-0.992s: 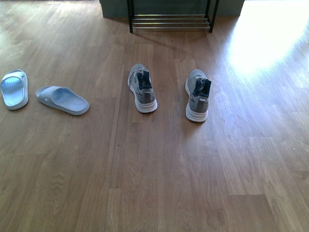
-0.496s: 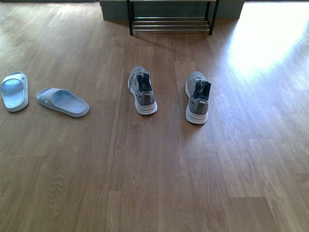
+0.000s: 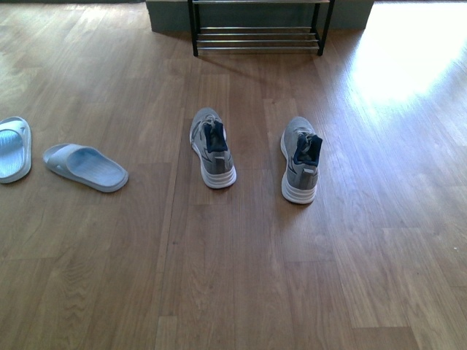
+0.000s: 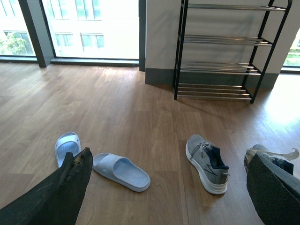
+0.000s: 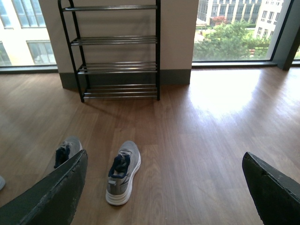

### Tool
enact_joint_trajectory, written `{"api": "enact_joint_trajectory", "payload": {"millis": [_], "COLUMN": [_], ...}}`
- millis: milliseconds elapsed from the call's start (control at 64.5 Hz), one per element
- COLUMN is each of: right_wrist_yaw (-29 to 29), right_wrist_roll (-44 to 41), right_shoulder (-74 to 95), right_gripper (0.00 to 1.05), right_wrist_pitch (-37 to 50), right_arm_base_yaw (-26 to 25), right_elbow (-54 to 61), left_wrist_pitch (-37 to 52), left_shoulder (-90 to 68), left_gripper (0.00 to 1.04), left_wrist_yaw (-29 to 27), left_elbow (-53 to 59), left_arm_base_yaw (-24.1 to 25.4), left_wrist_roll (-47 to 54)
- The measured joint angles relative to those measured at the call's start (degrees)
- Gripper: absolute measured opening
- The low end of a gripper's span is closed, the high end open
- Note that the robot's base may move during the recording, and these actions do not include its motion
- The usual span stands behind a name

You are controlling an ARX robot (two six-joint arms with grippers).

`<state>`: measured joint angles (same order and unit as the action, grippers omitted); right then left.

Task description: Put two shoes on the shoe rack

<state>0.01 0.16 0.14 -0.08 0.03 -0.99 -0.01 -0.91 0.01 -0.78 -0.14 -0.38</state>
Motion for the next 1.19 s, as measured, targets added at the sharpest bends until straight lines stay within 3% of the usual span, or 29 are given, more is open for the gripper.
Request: {"api": "enact_joint_trajectory", "payload": {"millis": [1070, 1085, 1132, 1194], "right_wrist_yaw": [-0.09, -1.07, -12.85, -24.11], "right_wrist_roll": [0.0, 0.04, 0.17, 0.37], "right_shoulder": [0.07, 0.26, 3.85, 13.2], "right_gripper": [0.96, 0.96, 0.96, 0.96], "right_wrist_pitch": [0.0, -0.11, -0.79, 3.89], "right_arm_base_yaw": [0.0, -0.24, -3.5, -5.14], "right_elbow": [0.0, -0.07, -1.01, -2.38], "left_wrist_pitch": [0.0, 0.0, 0.0, 0.0], "left_shoulder": [0.0, 0.0, 0.0, 0.0], "left_gripper": [0.95, 0.95, 0.95, 0.95], "left_wrist_yaw": [0.0, 0.0, -0.04, 0.04], "left_elbow": [0.0, 0.0, 0.0, 0.0], "left_arm_base_yaw": [0.0, 0.0, 0.0, 0.0], "left_wrist_roll": [0.0, 0.0, 0.0, 0.0]}}
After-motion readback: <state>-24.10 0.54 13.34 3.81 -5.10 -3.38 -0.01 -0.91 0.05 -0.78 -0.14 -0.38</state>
